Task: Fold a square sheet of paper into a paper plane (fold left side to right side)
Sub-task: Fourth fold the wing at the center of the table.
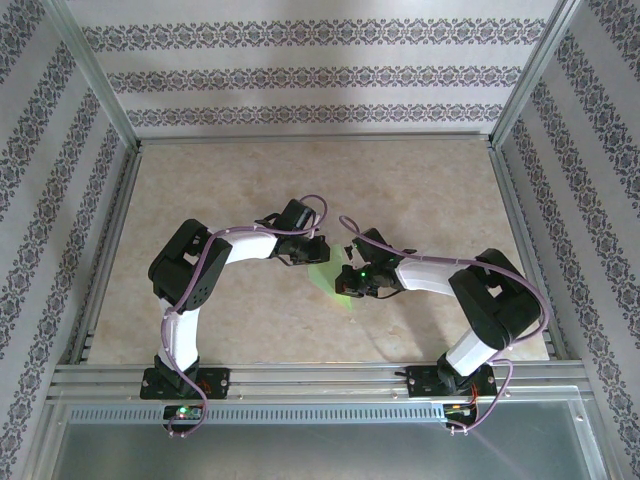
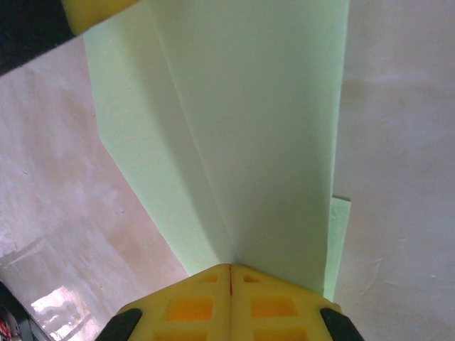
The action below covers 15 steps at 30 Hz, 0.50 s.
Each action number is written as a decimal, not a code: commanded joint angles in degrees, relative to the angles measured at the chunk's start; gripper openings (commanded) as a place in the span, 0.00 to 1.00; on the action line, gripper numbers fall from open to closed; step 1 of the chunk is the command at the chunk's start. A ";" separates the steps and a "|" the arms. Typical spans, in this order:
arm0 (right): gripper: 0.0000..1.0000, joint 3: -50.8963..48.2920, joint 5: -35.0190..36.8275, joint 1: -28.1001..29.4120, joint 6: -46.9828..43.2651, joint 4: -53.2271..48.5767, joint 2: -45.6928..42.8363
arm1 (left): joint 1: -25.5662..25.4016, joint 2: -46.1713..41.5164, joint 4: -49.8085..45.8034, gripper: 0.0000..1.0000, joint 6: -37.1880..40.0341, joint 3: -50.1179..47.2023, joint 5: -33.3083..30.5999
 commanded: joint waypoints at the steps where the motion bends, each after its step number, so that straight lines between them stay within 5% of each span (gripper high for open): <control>1: 0.00 -0.81 0.80 -0.87 0.52 0.30 1.31 | 1.01 2.00 -2.78 0.11 1.47 -1.22 -2.71; 15: 0.00 -10.02 -1.98 -1.04 1.48 2.32 -3.18 | 1.38 2.35 -4.30 0.11 2.27 -0.91 -4.06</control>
